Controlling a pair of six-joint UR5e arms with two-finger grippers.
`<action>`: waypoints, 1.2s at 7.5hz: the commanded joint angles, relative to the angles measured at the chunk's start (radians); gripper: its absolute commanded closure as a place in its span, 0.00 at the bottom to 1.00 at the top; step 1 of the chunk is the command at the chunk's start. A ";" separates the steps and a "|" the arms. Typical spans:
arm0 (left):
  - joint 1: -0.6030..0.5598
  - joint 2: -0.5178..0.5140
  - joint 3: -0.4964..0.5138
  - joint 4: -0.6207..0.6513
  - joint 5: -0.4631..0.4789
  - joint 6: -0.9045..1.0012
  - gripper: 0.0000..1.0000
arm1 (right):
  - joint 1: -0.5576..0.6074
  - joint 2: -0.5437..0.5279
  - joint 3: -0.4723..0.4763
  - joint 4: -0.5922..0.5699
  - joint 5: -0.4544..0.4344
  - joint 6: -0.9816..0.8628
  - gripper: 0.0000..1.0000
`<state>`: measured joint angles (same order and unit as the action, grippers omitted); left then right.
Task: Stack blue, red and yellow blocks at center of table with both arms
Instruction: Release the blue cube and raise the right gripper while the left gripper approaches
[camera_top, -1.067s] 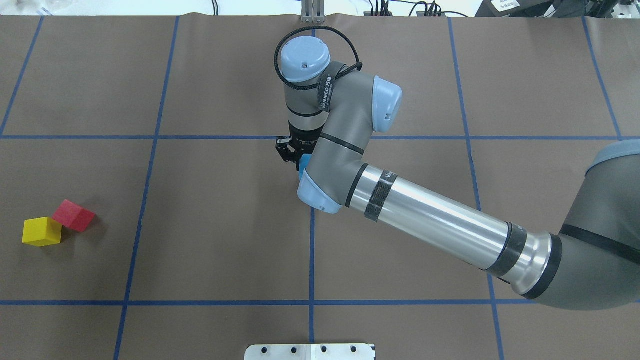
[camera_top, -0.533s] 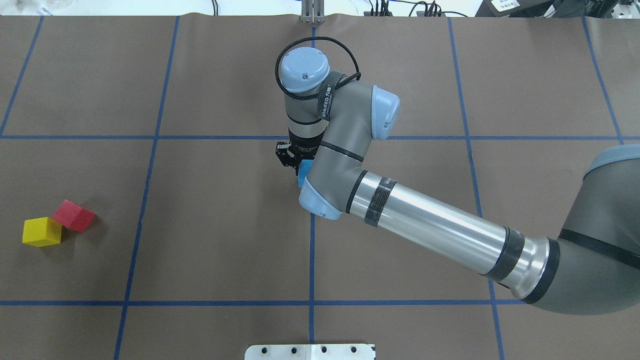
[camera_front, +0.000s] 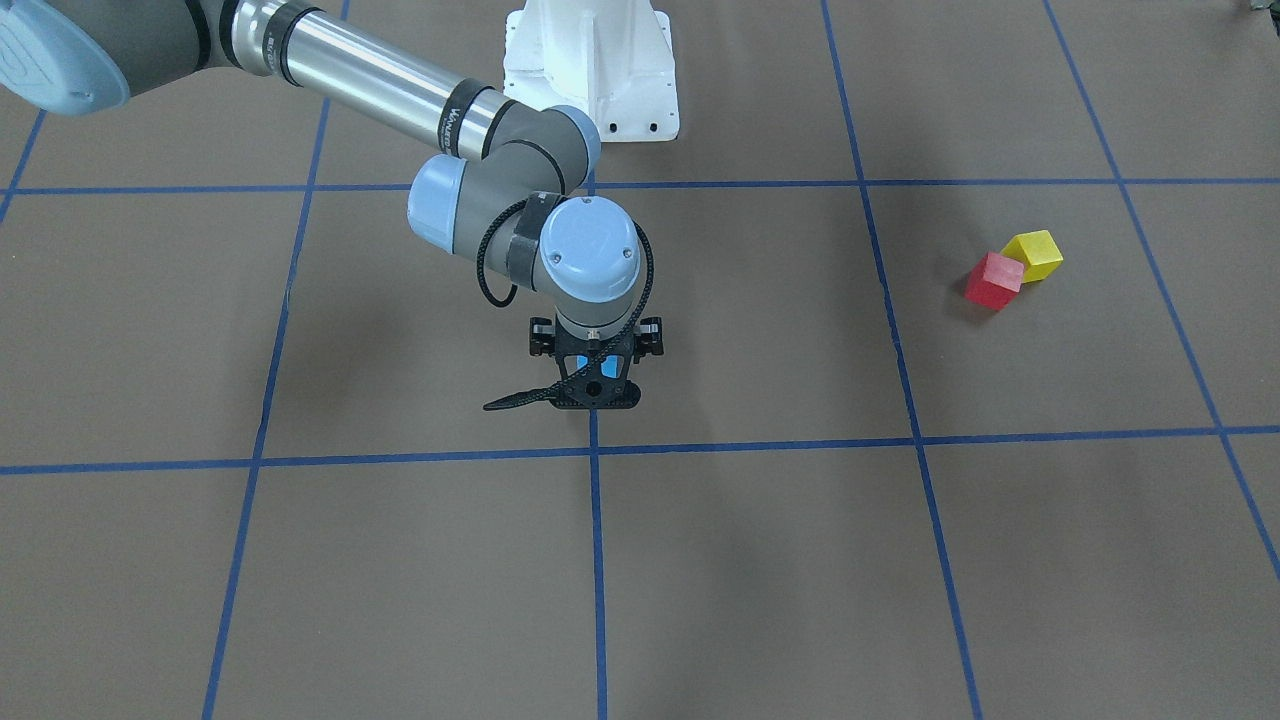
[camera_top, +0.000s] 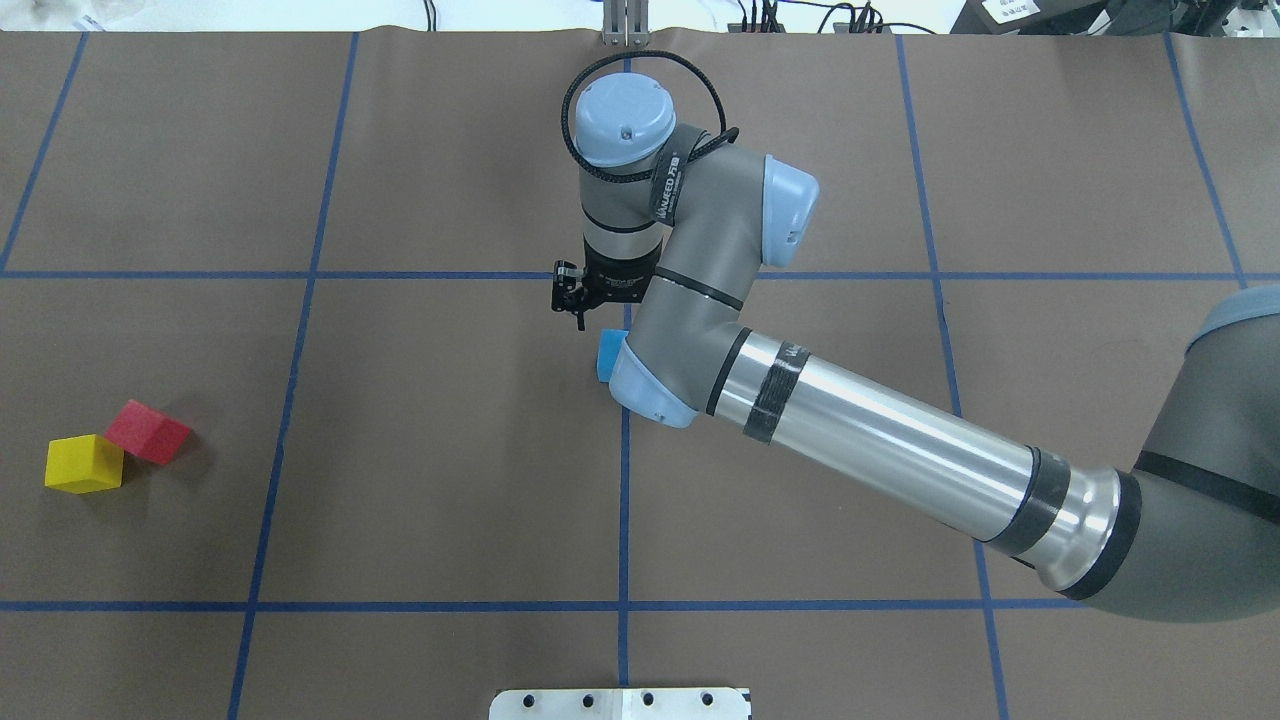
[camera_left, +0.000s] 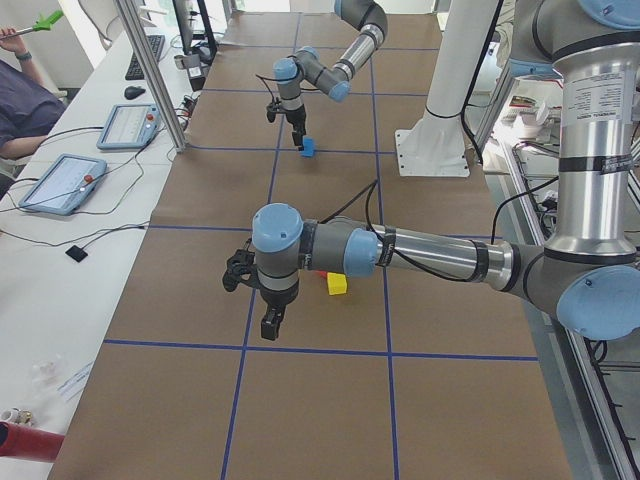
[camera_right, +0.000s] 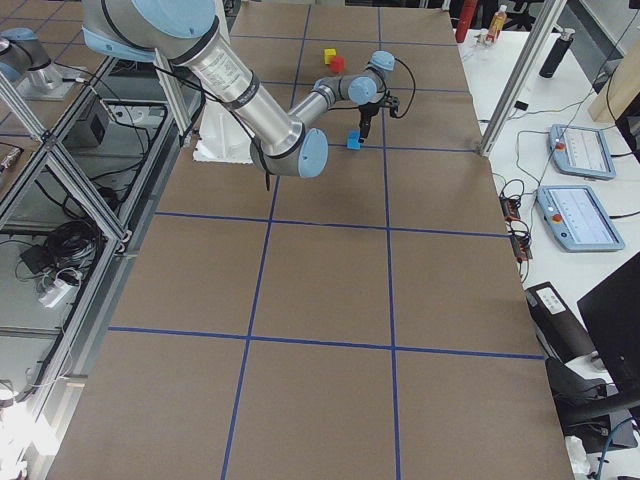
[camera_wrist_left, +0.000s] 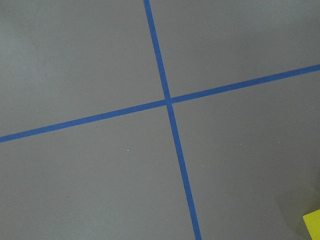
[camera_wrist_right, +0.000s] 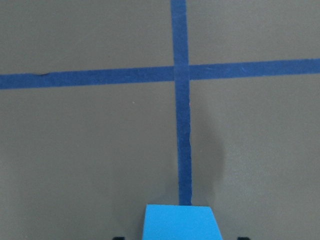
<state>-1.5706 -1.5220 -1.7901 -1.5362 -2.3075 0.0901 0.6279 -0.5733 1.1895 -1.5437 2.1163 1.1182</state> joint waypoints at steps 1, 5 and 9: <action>0.099 -0.039 -0.055 -0.004 0.003 -0.219 0.00 | 0.074 -0.075 0.160 -0.080 0.031 -0.044 0.01; 0.387 -0.035 -0.242 -0.098 0.102 -1.076 0.00 | 0.234 -0.351 0.419 -0.184 0.030 -0.376 0.01; 0.809 0.055 -0.365 -0.231 0.371 -1.778 0.00 | 0.308 -0.465 0.486 -0.182 0.016 -0.548 0.01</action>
<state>-0.8772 -1.4967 -2.1172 -1.7509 -1.9977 -1.5272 0.9289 -1.0231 1.6696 -1.7262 2.1389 0.5934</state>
